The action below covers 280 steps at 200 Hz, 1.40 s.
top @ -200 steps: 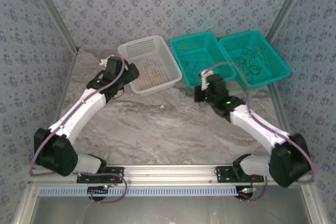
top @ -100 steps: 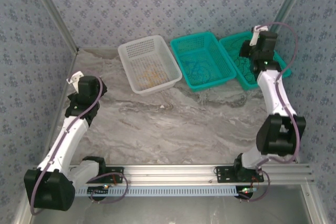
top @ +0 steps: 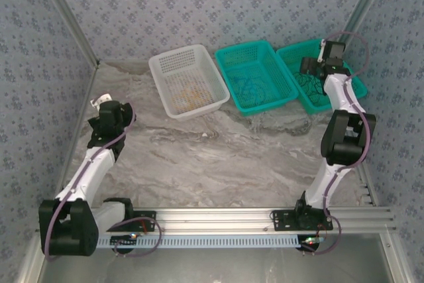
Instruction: Untangle the cables
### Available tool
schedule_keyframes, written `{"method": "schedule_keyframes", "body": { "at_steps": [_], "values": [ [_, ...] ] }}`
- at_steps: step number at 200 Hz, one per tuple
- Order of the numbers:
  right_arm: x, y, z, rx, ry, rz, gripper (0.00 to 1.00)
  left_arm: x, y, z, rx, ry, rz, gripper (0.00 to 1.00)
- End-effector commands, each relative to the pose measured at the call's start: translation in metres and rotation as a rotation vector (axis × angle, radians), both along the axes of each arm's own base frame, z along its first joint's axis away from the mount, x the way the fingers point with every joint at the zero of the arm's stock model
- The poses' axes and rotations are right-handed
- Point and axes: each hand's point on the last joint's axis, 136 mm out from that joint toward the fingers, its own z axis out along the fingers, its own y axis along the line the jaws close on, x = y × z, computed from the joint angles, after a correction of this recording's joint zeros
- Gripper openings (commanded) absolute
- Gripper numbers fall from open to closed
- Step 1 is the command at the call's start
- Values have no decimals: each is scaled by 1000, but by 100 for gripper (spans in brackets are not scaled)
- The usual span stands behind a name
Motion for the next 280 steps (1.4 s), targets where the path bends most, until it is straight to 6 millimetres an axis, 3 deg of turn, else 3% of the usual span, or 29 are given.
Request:
{"method": "schedule_keyframes", "body": {
  "at_steps": [1,34,37,65,105,140,165,189,216,226,253,280],
  "values": [
    [-36,6,30,6,-40,-90,100,12,0,10,31,-68,-24,99],
    [-92,26,30,70,-106,-122,100,28,-8,-13,53,-42,-102,100],
    [-99,28,19,75,-91,-120,100,30,-10,-16,57,-37,-114,100],
    [-144,42,-13,114,-109,-107,100,45,-22,-38,58,-33,-196,99],
    [-179,60,-65,142,-139,-36,100,62,-29,-31,67,-83,-261,99],
    [-188,63,-82,100,-172,-3,100,67,-34,-29,52,-108,-318,99],
    [-185,65,-90,79,-164,21,100,59,-42,-35,22,-71,-357,100],
    [-174,66,-97,76,-203,33,100,43,-38,-35,35,-75,-339,99],
    [-157,71,-97,-37,-233,65,100,32,-30,-51,59,-31,-301,100],
    [-154,78,-92,-78,-278,98,100,33,-31,-47,57,-50,-304,100],
    [-162,93,-104,-83,-321,182,100,43,-34,-37,89,-97,-333,99],
    [-164,93,-114,-89,-358,180,100,47,-37,-30,26,-149,-413,100]
  ]
}}
